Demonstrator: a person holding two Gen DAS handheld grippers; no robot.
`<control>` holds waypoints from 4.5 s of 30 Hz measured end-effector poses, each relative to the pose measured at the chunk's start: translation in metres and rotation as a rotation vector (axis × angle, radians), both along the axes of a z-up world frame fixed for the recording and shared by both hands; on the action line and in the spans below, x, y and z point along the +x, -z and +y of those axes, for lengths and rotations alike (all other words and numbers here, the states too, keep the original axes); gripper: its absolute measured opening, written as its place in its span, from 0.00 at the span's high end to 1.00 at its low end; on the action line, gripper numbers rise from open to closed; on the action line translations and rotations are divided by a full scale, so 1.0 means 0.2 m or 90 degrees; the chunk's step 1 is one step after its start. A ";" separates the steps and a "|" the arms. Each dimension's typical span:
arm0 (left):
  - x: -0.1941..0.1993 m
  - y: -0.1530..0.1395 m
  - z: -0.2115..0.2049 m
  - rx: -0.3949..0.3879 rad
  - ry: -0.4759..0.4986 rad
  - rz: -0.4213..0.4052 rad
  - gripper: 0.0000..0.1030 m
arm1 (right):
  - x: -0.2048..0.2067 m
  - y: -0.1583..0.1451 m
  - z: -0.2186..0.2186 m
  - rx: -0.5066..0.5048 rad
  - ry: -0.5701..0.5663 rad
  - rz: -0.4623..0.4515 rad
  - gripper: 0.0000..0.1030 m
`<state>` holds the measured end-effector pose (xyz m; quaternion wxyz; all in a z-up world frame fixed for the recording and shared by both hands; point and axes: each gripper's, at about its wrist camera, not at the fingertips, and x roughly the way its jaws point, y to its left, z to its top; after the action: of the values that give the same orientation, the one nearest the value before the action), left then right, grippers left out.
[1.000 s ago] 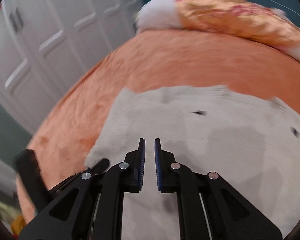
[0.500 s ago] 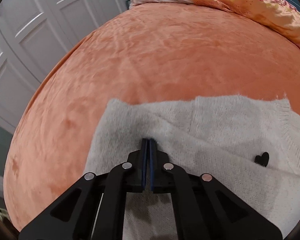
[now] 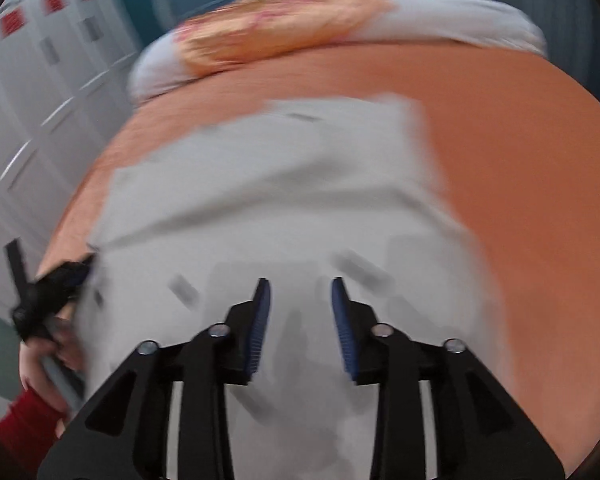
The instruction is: Fold small clothes
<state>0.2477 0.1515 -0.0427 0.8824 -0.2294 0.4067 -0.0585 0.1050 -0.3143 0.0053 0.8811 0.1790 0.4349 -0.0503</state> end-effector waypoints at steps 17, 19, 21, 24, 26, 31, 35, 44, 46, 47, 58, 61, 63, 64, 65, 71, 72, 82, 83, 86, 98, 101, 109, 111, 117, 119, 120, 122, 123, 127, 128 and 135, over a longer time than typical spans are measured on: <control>-0.79 -0.02 0.11 -0.051 -0.004 0.102 0.34 | -0.59 0.27 -0.03 0.163 0.061 0.048 0.35; -0.77 -0.01 0.08 -0.058 0.008 0.106 0.34 | -0.56 0.27 -0.01 0.177 0.062 0.040 0.34; -0.75 0.01 0.05 -0.051 0.013 0.117 0.34 | -0.54 0.27 -0.01 0.194 0.071 0.035 0.34; -0.73 0.00 0.02 -0.042 0.016 0.124 0.51 | -0.51 0.28 -0.03 0.214 0.092 0.031 0.47; -0.72 -0.02 0.01 -0.045 0.037 0.132 0.84 | -0.49 0.26 -0.05 0.238 0.096 0.020 0.64; -0.73 -0.13 0.03 -0.031 0.045 0.121 0.94 | -0.50 0.12 -0.02 0.196 0.082 -0.027 0.95; -0.80 -0.26 0.05 -0.018 0.063 0.094 0.95 | -0.64 -0.06 -0.04 0.182 0.069 -0.090 0.97; -1.19 -0.39 0.03 0.125 0.202 0.134 0.95 | -1.08 -0.14 0.00 0.118 -0.016 -0.032 0.97; -1.32 -0.38 0.03 0.150 0.237 0.158 0.95 | -1.22 -0.12 0.06 0.097 -0.051 0.014 0.97; -1.39 -0.38 0.04 0.159 0.251 0.171 0.95 | -1.28 -0.11 0.09 0.094 -0.063 0.031 0.97; -1.47 -0.55 0.11 0.106 0.221 0.146 0.95 | -1.33 -0.32 0.08 0.072 -0.089 0.021 0.97; -1.22 -0.66 0.09 0.085 0.184 0.058 0.95 | -1.09 -0.45 -0.01 0.077 -0.061 -0.081 0.97; -1.03 -0.71 0.05 0.078 0.153 0.005 0.95 | -0.89 -0.49 -0.06 0.068 -0.038 -0.136 0.97; -0.95 -0.73 0.05 0.074 0.140 -0.012 0.95 | -0.80 -0.49 -0.07 0.071 -0.029 -0.150 0.97; -0.88 -0.74 0.03 0.071 0.131 -0.025 0.95 | -0.67 -0.48 -0.09 0.078 -0.014 -0.164 0.97; -0.37 -0.66 -0.07 0.082 0.078 -0.038 0.95 | -0.15 -0.37 -0.15 0.097 0.045 -0.169 0.97; -0.29 -0.60 -0.07 0.086 0.069 -0.026 0.95 | -0.09 -0.34 -0.15 0.103 0.050 -0.165 0.97; 0.16 -0.18 -0.06 0.099 0.032 0.067 0.95 | 0.35 -0.04 -0.20 0.098 0.091 -0.089 0.97; 0.18 -0.15 -0.06 0.106 0.034 0.071 0.95 | 0.38 -0.01 -0.20 0.096 0.094 -0.081 0.97; 0.21 -0.07 -0.07 0.112 0.035 0.085 0.95 | 0.44 0.09 -0.22 0.096 0.105 -0.058 0.97; 0.11 -0.16 -0.01 0.028 -0.001 0.048 0.65 | 0.31 -0.08 -0.18 0.116 0.105 -0.152 0.71; -0.13 -0.35 -0.03 0.057 -0.008 -0.041 0.46 | 0.14 -0.20 0.03 0.080 0.032 -0.177 0.70; -0.49 -0.16 -0.38 0.071 0.132 0.048 0.46 | -0.15 0.00 0.78 0.089 -0.201 -0.083 0.73; -0.56 -0.05 -0.42 0.096 0.139 0.082 0.48 | -0.19 0.07 0.86 0.061 -0.221 -0.064 0.74; -0.65 0.03 -0.22 0.106 0.110 0.089 0.73 | -0.29 0.21 0.45 0.081 -0.060 -0.008 0.82; -0.67 0.05 -0.16 0.097 0.101 0.098 0.75 | -0.38 0.23 0.25 0.091 0.005 -0.003 0.88; -0.69 0.06 -0.13 0.090 0.099 0.097 0.79 | -0.42 0.24 0.19 0.101 0.021 -0.002 0.90; -0.71 0.08 -0.12 0.082 0.097 0.086 0.80 | -0.51 0.26 0.09 0.121 0.042 0.001 0.93; -0.73 0.07 -0.12 0.076 0.093 0.080 0.80 | -0.53 0.24 0.08 0.119 0.046 0.001 0.92; -0.78 -0.01 -0.06 0.014 0.049 0.080 0.74 | -0.66 0.18 0.00 0.115 0.096 -0.032 0.63; -0.79 -0.03 -0.04 0.004 0.033 0.073 0.67 | -0.70 0.18 -0.03 0.127 0.107 -0.041 0.54; -0.79 -0.02 0.25 -0.060 -0.087 0.107 0.44 | -0.68 0.26 -0.13 0.215 0.142 -0.025 0.53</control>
<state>0.0895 0.2020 -0.0393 0.8353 -0.3021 0.4594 0.0025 -0.0306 -0.3397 -0.0462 0.8357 0.3723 0.3976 -0.0706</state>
